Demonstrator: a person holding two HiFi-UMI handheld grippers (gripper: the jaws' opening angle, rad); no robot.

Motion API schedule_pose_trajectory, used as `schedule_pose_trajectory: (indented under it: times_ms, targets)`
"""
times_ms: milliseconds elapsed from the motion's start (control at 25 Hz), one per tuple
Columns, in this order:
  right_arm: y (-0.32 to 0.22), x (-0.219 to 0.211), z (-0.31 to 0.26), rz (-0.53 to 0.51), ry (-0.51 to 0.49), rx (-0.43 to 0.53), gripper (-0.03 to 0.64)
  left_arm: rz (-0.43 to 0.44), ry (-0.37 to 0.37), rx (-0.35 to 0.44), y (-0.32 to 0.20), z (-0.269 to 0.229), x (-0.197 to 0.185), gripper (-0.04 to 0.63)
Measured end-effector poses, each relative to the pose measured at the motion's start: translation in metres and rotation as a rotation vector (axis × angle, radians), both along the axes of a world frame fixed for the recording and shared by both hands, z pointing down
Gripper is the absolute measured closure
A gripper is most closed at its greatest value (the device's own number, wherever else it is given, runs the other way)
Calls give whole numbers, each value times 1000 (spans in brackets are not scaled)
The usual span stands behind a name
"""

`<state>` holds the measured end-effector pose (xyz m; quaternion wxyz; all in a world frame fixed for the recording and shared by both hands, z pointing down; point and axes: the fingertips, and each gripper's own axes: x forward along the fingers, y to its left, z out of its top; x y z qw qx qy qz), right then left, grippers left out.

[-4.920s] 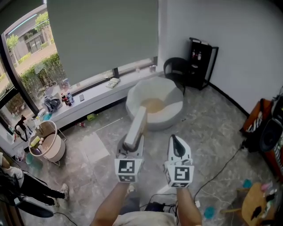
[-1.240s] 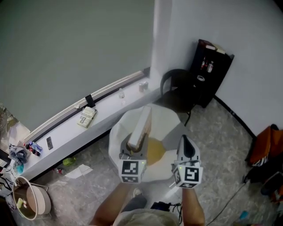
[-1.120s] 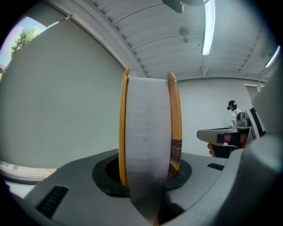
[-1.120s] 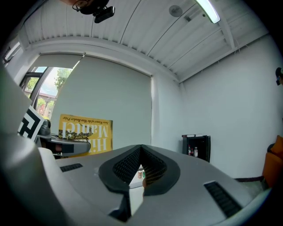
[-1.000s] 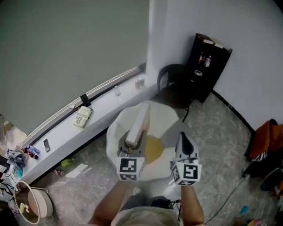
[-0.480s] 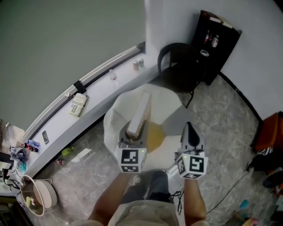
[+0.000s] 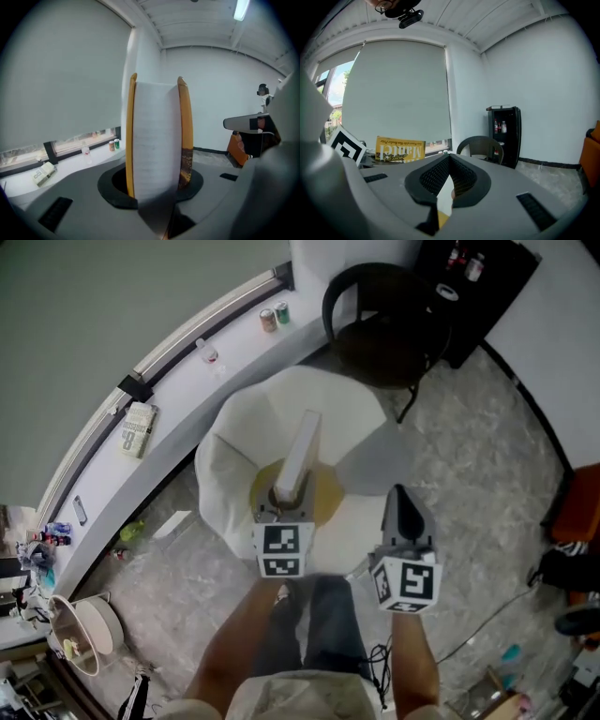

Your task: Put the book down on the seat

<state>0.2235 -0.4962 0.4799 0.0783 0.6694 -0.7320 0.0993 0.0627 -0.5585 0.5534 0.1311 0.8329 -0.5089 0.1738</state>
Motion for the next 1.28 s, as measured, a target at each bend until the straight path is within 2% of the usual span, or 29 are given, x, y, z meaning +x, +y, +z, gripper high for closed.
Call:
schedule_pose_trajectory:
  times_ms: [200, 480, 600, 720, 1040, 1280]
  targets:
    - [-16, 6, 81, -17, -12, -103, 615, -8, -12, -172, -5, 104, 14, 448]
    - [-24, 21, 192, -16, -36, -226, 615, -24, -55, -332, -8, 239, 28, 448]
    - [-25, 27, 238, -1, -52, -269, 615, 3, -70, -414, -4, 298, 38, 447]
    - [-18, 31, 277, -2, -54, -313, 615, 45, -124, -477, 10, 352, 49, 448]
    - [-9, 37, 339, 6, -76, -396, 615, 74, -235, -567, 13, 433, 64, 446]
    - [-9, 45, 356, 16, -83, -398, 615, 106, -293, -528, -8, 449, 85, 445]
